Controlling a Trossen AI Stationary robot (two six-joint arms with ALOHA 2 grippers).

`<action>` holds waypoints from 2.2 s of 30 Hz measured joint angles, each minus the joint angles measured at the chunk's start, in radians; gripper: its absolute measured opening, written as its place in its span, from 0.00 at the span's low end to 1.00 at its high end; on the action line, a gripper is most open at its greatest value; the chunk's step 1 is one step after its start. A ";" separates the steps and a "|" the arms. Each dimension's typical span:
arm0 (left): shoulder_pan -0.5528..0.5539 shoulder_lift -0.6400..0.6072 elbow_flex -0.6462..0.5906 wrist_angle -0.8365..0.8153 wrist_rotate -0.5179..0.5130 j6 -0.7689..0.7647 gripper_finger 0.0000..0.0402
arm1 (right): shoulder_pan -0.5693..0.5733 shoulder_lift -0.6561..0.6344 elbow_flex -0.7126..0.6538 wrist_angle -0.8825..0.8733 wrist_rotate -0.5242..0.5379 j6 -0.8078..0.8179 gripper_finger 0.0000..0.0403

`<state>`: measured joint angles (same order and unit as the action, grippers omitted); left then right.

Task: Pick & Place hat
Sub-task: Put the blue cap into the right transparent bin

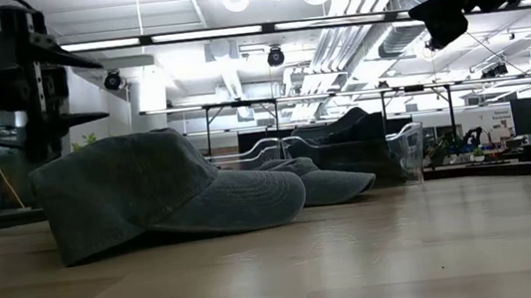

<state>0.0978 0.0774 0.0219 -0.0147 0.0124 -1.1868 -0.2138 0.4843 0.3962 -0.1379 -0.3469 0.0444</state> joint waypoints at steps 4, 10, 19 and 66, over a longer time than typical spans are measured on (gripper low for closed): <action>0.000 0.028 0.000 0.000 0.005 -0.075 0.70 | 0.000 0.000 0.000 0.000 0.000 0.000 0.48; -0.001 0.093 0.000 0.003 0.017 -0.113 0.70 | 0.000 0.000 0.000 0.000 0.000 0.000 0.48; -0.001 0.205 0.011 -0.021 0.054 -0.198 0.62 | 0.000 0.000 0.000 0.000 0.000 0.000 0.48; -0.249 0.490 0.154 -0.348 -0.358 -0.751 0.76 | 0.000 0.000 0.000 0.000 0.000 0.000 0.48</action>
<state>-0.1513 0.5674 0.1757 -0.3631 -0.3459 -1.9381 -0.2140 0.4839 0.3962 -0.1375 -0.3468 0.0443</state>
